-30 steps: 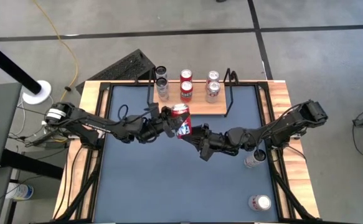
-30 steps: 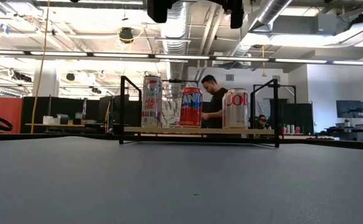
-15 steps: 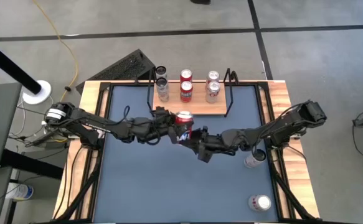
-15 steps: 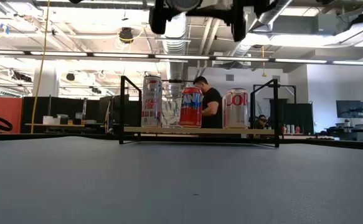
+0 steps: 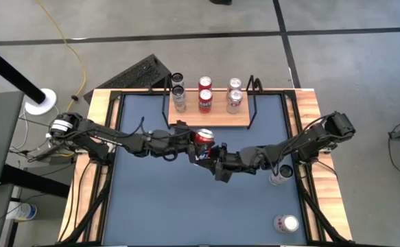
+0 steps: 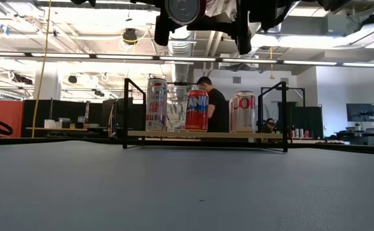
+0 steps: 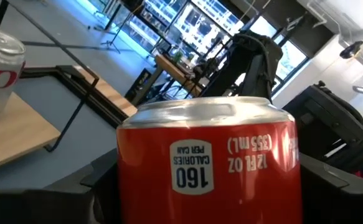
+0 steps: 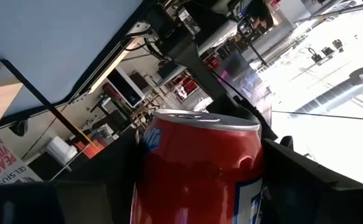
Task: Place canned beverage on shelf
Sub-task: Put the red soda can on the shelf aligned with the other red soda cans
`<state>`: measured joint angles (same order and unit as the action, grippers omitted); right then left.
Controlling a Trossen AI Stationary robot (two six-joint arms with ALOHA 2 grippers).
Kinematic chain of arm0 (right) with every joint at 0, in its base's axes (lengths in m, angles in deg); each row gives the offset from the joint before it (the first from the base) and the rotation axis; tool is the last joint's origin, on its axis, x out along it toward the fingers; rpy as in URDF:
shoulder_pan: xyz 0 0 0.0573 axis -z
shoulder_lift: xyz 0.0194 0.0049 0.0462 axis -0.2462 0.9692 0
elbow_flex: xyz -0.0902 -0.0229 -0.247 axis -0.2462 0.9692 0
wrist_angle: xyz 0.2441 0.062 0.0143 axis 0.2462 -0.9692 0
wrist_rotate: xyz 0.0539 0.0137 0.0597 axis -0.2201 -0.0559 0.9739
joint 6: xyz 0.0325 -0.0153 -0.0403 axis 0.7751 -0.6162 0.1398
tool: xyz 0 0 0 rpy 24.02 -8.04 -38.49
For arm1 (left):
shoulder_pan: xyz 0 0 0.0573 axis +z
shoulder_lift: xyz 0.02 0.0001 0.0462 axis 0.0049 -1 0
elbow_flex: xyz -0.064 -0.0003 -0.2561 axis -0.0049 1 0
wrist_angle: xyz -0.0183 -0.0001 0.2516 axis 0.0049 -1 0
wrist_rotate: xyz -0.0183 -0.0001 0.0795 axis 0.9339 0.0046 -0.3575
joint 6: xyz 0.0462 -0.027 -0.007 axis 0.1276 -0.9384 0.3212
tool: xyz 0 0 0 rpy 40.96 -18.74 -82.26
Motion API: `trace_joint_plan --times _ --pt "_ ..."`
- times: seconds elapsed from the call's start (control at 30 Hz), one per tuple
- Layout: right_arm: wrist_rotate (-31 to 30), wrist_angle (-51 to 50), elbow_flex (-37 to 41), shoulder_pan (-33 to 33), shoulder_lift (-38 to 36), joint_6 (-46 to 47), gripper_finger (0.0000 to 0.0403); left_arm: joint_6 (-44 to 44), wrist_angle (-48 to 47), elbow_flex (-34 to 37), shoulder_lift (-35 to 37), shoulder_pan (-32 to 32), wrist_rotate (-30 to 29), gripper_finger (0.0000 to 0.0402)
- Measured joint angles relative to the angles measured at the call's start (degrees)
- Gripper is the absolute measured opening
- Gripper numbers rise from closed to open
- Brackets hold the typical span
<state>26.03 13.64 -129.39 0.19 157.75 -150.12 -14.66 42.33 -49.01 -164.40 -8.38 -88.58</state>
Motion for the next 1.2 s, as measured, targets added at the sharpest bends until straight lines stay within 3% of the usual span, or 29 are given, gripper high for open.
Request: trace_joint_plan --times 0.13,0.37,0.6,0.73,0.93,1.2 --pt "-1.1 0.46 0.0 -0.22 0.0 3.46 0.029 1.9 2.8 0.05 -0.02 -0.05 -1.42 0.0293" --pt "-5.39 3.01 -0.36 -0.46 0.04 22.67 0.0291 6.35 6.7 -0.04 2.97 -0.17 -8.47 0.0293" --pt "-7.21 4.07 0.54 -0.42 0.04 28.6 0.0291 11.46 6.3 0.11 5.32 0.97 -9.87 0.0293" --pt "-8.53 4.1 0.63 -0.72 -0.17 29.54 0.0291 11.27 7.38 0.15 6.17 3.25 -9.16 0.0293" --pt "-13.7 5.89 0.85 -1.55 -0.24 20.46 0.029 7.92 6.29 0.17 7.32 8.96 -5.34 0.0293" --pt "-27.14 5.87 1.07 -1.65 -0.22 17.82 0.029 7.97 5.2 0.11 9.46 12.0 -5.91 0.0293"
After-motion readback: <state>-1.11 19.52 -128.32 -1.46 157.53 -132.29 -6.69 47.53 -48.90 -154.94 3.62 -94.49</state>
